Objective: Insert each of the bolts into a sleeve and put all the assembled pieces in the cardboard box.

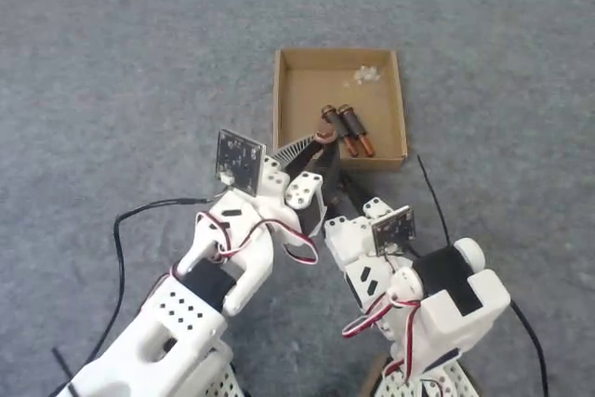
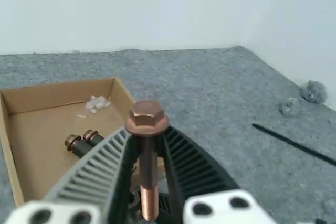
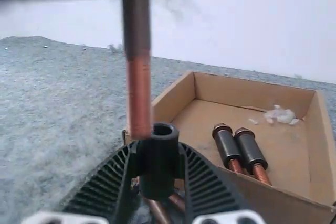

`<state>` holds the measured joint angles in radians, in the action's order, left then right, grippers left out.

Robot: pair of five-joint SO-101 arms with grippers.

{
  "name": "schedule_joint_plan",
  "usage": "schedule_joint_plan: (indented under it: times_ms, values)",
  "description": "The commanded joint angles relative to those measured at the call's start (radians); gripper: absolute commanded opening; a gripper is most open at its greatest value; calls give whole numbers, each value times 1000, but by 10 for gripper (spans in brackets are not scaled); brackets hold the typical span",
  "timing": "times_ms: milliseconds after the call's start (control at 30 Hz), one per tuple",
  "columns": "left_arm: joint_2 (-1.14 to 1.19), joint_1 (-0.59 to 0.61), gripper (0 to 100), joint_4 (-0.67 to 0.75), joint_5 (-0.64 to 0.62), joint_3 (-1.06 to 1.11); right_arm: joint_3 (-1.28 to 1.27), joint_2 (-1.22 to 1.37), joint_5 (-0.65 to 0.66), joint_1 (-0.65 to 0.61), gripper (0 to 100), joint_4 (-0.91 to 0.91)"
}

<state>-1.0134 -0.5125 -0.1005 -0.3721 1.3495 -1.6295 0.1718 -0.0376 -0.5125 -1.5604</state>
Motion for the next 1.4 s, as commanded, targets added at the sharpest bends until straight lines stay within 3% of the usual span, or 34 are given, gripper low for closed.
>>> schedule_joint_plan:
  times_ms: [0, 500, 733, 1133, 1367]
  values:
    - [-34, 0, 11, 175, -3, 53, -11, -2, 23, 2, 6, -4]
    - [-28, 5, 11, 144, 60, 48, -12, -2, 23, 5, 6, -5]
    - [130, 35, 11, 147, 80, -58, -8, -2, 23, 5, 6, 2]
    - [110, 21, 11, 210, 78, -24, -12, -2, 23, 5, 6, 2]
    - [249, 26, 11, 215, 92, -50, -17, -2, 23, 5, 6, -5]
